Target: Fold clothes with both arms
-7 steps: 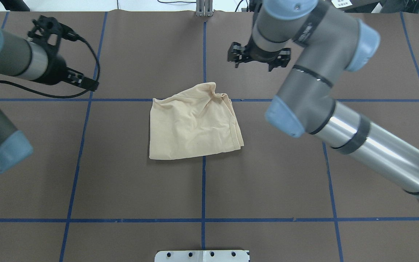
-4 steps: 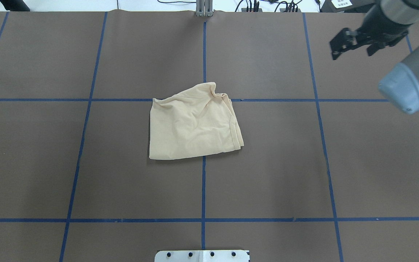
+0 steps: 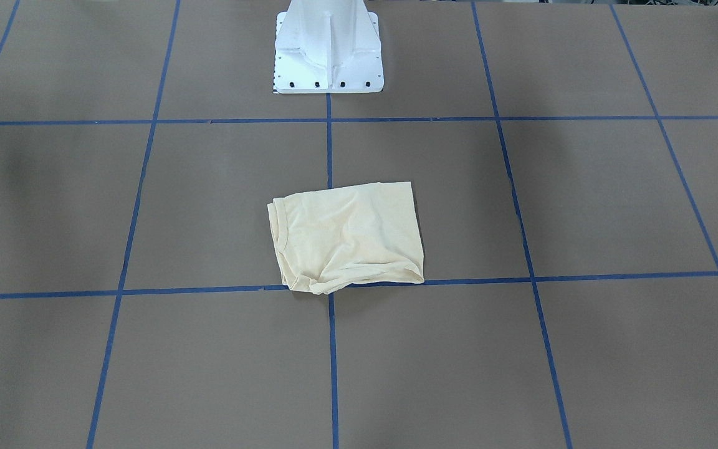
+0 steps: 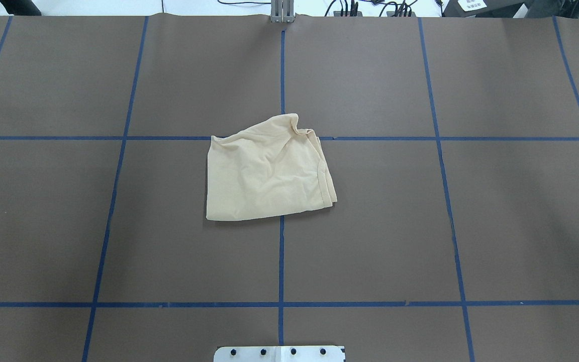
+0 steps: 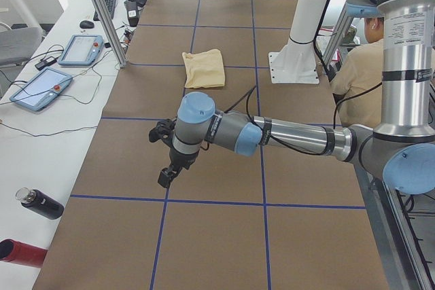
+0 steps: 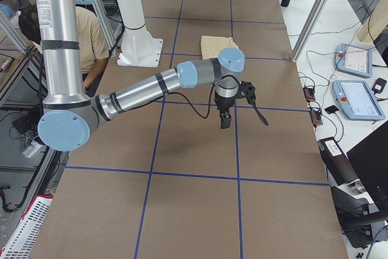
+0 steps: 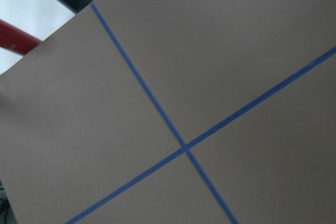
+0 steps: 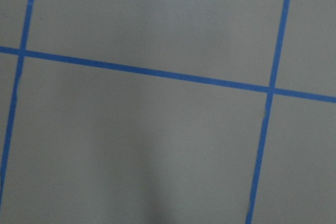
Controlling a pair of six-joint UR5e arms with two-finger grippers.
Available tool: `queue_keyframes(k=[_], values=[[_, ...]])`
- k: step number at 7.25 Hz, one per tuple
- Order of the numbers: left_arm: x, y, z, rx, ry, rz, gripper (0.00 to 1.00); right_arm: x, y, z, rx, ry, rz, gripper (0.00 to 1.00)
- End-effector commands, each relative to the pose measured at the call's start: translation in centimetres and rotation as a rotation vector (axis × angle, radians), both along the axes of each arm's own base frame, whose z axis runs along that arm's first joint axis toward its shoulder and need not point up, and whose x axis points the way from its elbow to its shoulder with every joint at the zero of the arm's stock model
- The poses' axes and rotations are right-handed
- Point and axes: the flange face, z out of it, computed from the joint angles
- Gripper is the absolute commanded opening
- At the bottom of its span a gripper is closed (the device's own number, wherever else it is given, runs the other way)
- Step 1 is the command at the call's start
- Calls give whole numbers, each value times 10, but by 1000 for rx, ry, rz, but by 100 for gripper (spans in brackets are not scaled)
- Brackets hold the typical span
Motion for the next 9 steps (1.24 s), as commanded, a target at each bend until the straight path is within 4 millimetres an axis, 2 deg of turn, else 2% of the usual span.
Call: queue_keyframes(k=[1, 3, 4, 5, 6, 7, 8, 9], values=[[-5, 48, 54, -133, 163, -16, 100, 16, 21, 33, -65, 6, 21, 100], [0, 69, 62, -220, 218, -62, 100, 17, 31, 42, -88, 5, 20, 100], [0, 73, 64, -275, 221, -67, 100, 17, 39, 47, -106, -14, 18, 100], [1, 72, 54, -309, 217, -71, 100, 15, 44, 49, -118, -49, 14, 100], [4, 66, 36, -339, 219, -110, 100, 15, 44, 49, -118, -50, 14, 100], [21, 61, 18, -379, 227, -141, 100, 15, 44, 49, -118, -50, 14, 100], [34, 58, 13, -401, 230, -142, 100, 15, 44, 48, -119, -51, 15, 100], [34, 63, 16, -397, 232, -137, 100, 15, 44, 48, -117, -50, 15, 100]])
